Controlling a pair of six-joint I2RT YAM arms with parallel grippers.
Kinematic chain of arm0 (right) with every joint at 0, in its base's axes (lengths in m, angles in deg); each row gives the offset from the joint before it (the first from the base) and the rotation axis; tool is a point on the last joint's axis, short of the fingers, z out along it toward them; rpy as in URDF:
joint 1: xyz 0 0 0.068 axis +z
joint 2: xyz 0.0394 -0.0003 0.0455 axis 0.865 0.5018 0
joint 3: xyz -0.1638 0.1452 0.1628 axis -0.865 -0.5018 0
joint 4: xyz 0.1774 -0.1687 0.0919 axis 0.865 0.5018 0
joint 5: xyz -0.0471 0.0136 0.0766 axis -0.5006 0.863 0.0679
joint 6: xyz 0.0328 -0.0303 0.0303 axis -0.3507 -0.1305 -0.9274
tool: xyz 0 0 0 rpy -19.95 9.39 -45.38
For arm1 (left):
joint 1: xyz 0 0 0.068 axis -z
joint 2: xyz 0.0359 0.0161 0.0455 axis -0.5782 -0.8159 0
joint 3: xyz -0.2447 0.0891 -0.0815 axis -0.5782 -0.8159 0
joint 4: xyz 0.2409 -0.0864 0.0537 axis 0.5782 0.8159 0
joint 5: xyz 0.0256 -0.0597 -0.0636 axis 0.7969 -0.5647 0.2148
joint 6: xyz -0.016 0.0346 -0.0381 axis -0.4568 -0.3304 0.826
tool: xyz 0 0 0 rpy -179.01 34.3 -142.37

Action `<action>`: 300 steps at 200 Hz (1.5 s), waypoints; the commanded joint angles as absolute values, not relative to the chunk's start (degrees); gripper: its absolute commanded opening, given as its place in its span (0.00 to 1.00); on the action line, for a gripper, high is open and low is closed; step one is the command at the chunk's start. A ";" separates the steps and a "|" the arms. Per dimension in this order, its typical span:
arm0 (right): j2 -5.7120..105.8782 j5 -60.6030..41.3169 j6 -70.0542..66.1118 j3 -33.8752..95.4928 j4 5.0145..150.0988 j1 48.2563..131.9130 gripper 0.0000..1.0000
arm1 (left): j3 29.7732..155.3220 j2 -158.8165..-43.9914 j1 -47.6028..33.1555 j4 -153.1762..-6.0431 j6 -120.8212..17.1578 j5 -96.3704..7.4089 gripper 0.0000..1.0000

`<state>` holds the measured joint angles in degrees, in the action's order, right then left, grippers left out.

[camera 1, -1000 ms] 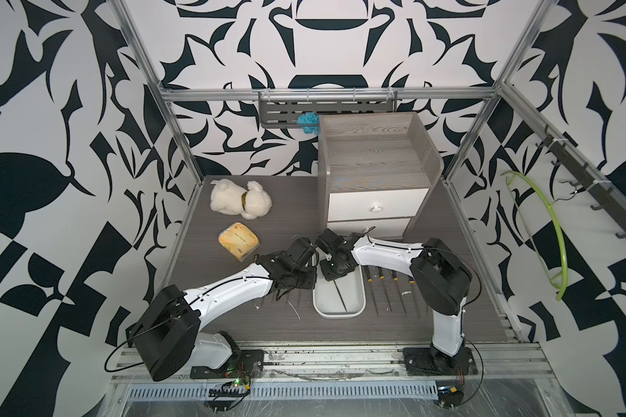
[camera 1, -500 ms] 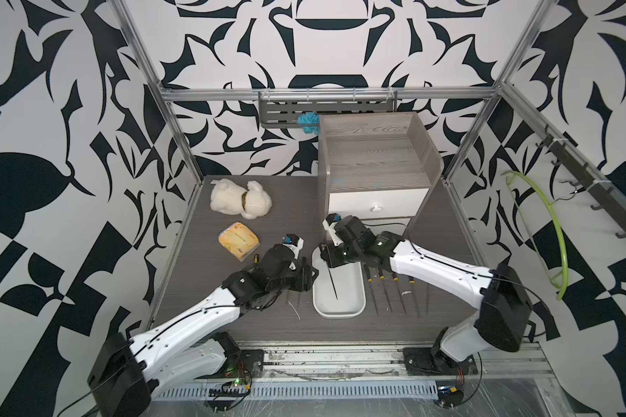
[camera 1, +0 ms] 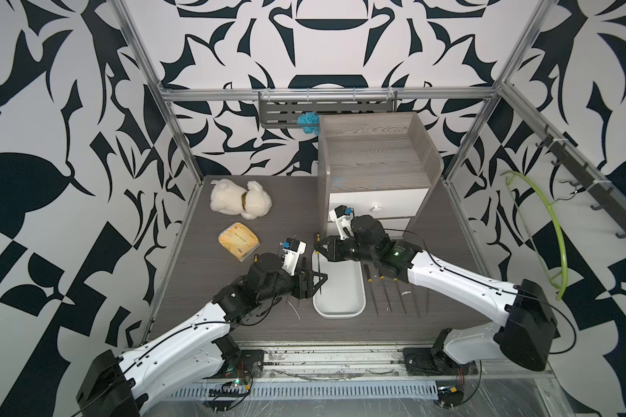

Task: Take the file tool out of the storage box
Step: Pick up the file tool from the storage box, then place the file tool at the center of the board.

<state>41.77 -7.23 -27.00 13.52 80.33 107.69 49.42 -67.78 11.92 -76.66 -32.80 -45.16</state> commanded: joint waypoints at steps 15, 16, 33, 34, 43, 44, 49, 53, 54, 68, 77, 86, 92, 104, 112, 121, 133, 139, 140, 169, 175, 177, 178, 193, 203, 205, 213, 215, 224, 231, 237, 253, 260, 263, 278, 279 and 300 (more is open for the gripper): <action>40.46 -7.88 -29.74 11.72 69.74 108.22 0.00 | 49.13 -68.49 11.79 -78.46 -32.59 -47.83 0.58; 40.39 -7.99 -29.71 11.72 69.77 108.22 0.00 | 49.14 -68.55 11.79 -78.44 -32.54 -47.82 0.58; 39.75 -9.62 -28.51 12.21 70.98 108.22 0.00 | 49.80 -69.77 11.79 -77.01 -32.49 -47.60 0.52; 39.73 -9.74 -28.44 12.22 71.05 108.22 0.00 | 49.87 -69.84 11.79 -76.96 -32.49 -47.62 0.51; 39.38 -10.63 -27.80 12.27 71.90 108.21 0.00 | 49.92 -70.25 11.79 -76.83 -32.40 -47.63 0.51; 39.32 -10.73 -27.73 12.25 71.95 108.22 0.00 | 49.93 -70.26 11.79 -76.83 -32.40 -47.63 0.51; 39.20 -11.15 -27.49 12.29 72.27 108.22 0.00 | 49.94 -70.43 11.79 -76.83 -32.32 -47.63 0.51; 39.05 -11.38 -27.31 12.21 72.37 108.21 0.00 | 49.94 -70.51 11.79 -76.83 -32.28 -47.55 0.51; 39.02 -11.50 -27.26 12.22 72.40 108.22 0.00 | 49.94 -70.52 11.79 -76.79 -32.25 -47.50 0.51; 38.86 -11.89 -26.97 11.93 72.24 108.21 0.00 | 50.11 -70.74 11.83 -76.49 -32.23 -47.37 0.51; 39.04 -11.97 -26.94 11.95 72.12 108.22 0.00 | 50.12 -70.92 11.79 -76.65 -32.14 -47.49 0.43; 39.08 -11.99 -27.00 11.73 71.67 108.17 0.00 | 50.12 -71.19 11.79 -76.66 -32.14 -47.70 0.38; 39.17 -11.93 -27.00 11.50 71.34 108.22 0.00 | 50.12 -71.30 11.79 -76.66 -32.14 -47.64 0.36; 39.48 -11.85 -27.19 11.41 71.16 108.16 0.00 | 50.20 -71.40 11.79 -76.36 -32.14 -47.14 0.34; 39.67 -11.73 -27.24 11.11 70.98 108.20 0.00 | 50.29 -71.41 11.79 -76.09 -32.22 -46.72 0.28; 39.78 -11.70 -27.35 10.65 70.63 108.22 0.00 | 50.29 -71.41 11.79 -75.87 -32.31 -46.45 0.21; 39.79 -11.59 -27.65 9.83 69.99 108.22 0.00 | 50.38 -71.41 11.79 -75.54 -32.40 -45.78 0.15; 39.70 -11.39 -27.73 9.46 69.82 108.18 0.00 | 50.38 -71.32 11.79 -75.24 -32.45 -45.22 0.08; 39.70 -11.33 -27.74 9.40 69.77 108.20 0.00 | 50.38 -71.32 11.79 -75.16 -32.47 -45.11 0.07; 37.88 -9.18 -26.71 8.28 72.74 108.15 0.27 | 51.63 -70.07 11.71 -70.27 -34.12 -40.96 0.00; 37.16 -8.46 -25.89 8.36 74.23 108.18 0.29 | 52.33 -69.65 11.73 -68.22 -34.56 -39.83 0.00; 36.89 -8.22 -25.59 8.43 74.98 108.10 0.29 | 52.63 -69.48 11.71 -67.45 -34.76 -39.35 0.00; 36.76 -8.12 -25.34 8.53 75.42 108.12 0.30 | 52.73 -69.43 11.70 -67.09 -34.81 -39.14 0.00; 34.90 -7.84 -20.79 10.59 84.03 107.87 0.33 | 56.27 -69.00 11.70 -56.70 -35.21 -32.34 0.00; 33.82 -9.08 -17.12 11.76 90.56 107.87 0.34 | 59.70 -69.53 11.70 -45.74 -33.56 -24.16 0.00; 33.57 -9.27 -16.41 11.88 91.72 107.87 0.34 | 60.09 -69.71 11.70 -43.70 -33.02 -22.41 0.00; 32.63 -10.47 -13.86 12.23 95.49 107.76 0.34 | 61.45 -70.25 11.70 -36.55 -29.60 -16.09 0.00; 32.35 -10.76 -13.24 12.19 96.31 107.78 0.34 | 61.65 -70.44 11.72 -35.03 -28.71 -14.83 0.00; 31.14 -11.53 -11.11 11.63 98.57 107.65 0.34 | 62.12 -70.98 11.74 -29.97 -25.55 -11.35 0.00; 30.10 -11.30 -10.00 10.76 99.35 107.53 0.35 | 61.74 -71.44 11.70 -27.09 -22.82 -9.92 0.00; 29.25 -10.81 -9.17 10.07 99.50 107.43 0.35 | 61.38 -72.10 11.70 -25.15 -20.69 -9.46 0.00; 26.82 -10.22 -8.46 7.50 99.41 107.42 0.35 | 61.66 -75.60 11.72 -18.56 -15.85 -9.12 0.00; 25.64 -10.07 -8.35 6.00 98.59 107.40 0.35 | 61.76 -77.56 11.70 -15.35 -13.52 -8.32 0.00; 25.09 -10.00 -8.43 5.34 98.10 107.35 0.35 | 61.72 -78.44 11.65 -14.42 -12.91 -7.94 0.00; 22.83 -9.30 -8.62 2.34 96.16 107.38 0.35 | 62.66 -83.49 11.11 -10.10 -8.93 -6.45 0.00; 22.74 -9.23 -8.65 2.19 96.12 107.36 0.35 | 62.72 -83.95 11.01 -9.89 -8.84 -6.70 0.00; 20.55 -8.29 -8.92 0.35 96.08 107.39 0.35 | 65.17 -92.34 9.13 -5.37 -7.12 -7.24 0.00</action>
<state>23.00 -9.70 -10.48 1.87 96.70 107.59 61.99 -85.57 10.74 -17.80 -13.31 -10.65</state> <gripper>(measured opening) 0.350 0.063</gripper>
